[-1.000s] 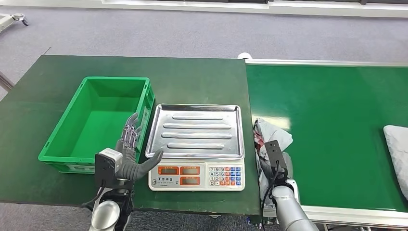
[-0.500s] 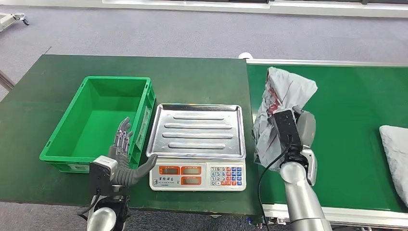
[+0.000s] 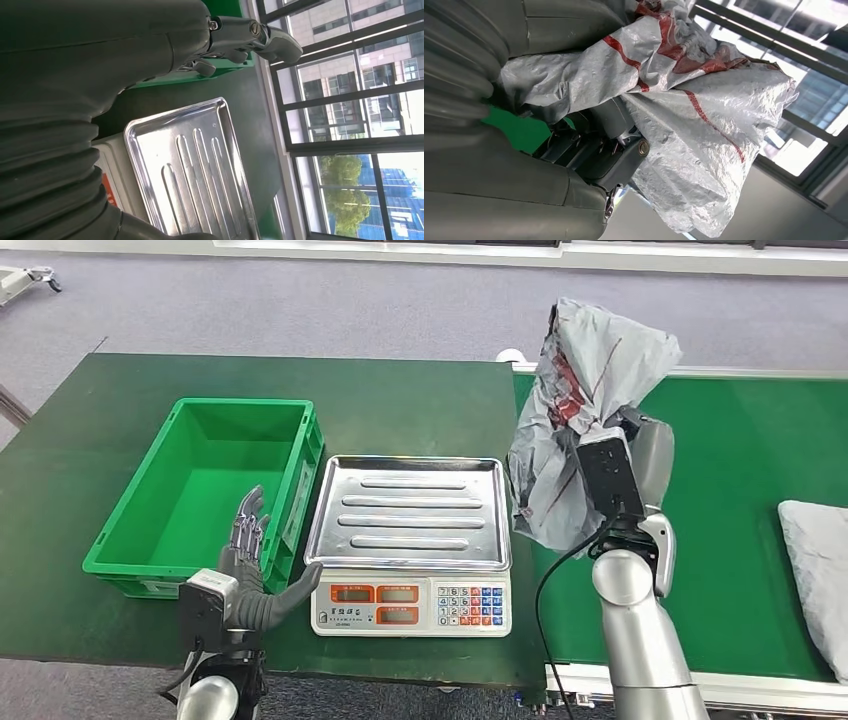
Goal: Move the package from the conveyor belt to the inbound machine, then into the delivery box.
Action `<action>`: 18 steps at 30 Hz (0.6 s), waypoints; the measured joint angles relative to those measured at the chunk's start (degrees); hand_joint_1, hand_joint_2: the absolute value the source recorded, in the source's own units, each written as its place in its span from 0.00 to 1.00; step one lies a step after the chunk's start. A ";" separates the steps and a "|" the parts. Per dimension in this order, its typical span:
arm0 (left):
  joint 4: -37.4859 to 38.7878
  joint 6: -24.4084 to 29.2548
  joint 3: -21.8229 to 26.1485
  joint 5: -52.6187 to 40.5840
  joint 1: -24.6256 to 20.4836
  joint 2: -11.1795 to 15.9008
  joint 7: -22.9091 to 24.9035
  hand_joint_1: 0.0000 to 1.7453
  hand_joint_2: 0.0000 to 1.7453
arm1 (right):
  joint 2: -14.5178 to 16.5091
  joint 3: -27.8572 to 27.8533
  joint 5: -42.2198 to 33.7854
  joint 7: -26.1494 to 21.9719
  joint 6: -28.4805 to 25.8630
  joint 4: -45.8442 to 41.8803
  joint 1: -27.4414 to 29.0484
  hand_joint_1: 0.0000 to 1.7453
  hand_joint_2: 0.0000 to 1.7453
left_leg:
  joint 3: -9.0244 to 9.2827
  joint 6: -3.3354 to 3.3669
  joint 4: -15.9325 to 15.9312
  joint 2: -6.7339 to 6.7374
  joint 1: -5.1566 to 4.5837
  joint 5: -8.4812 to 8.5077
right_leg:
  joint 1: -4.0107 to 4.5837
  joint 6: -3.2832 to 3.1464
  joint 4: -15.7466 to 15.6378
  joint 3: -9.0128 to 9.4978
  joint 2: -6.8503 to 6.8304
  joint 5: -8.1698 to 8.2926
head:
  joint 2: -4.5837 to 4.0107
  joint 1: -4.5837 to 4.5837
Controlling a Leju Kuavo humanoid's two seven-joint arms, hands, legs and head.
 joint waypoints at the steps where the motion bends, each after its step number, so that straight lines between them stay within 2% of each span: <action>1: -0.04 0.00 0.01 0.00 0.01 0.00 0.00 0.00 1.00 | -0.06 0.23 -0.10 0.03 0.15 -0.27 -0.19 1.00 1.00 | 0.00 0.00 0.00 0.00 0.00 0.00 | 0.00 0.00 0.00 0.00 -0.02 0.00 | 0.00 0.00; 7: -0.04 0.00 0.02 0.13 -0.11 0.00 -0.08 0.00 1.00 | -0.22 2.79 -2.00 -0.10 3.30 -0.47 -0.72 1.00 1.00 | -0.01 0.00 0.00 -0.03 0.00 0.01 | 0.00 0.00 0.00 0.01 -0.03 0.00 | 0.00 -0.01; 18: -0.03 0.00 0.02 0.19 -0.22 0.00 -0.09 0.00 1.00 | -0.22 5.76 -2.37 -0.18 3.41 -0.09 -0.83 1.00 1.00 | -0.03 -0.02 0.00 -0.09 0.00 0.02 | 0.01 0.00 0.00 0.01 -0.11 -0.01 | 0.00 -0.01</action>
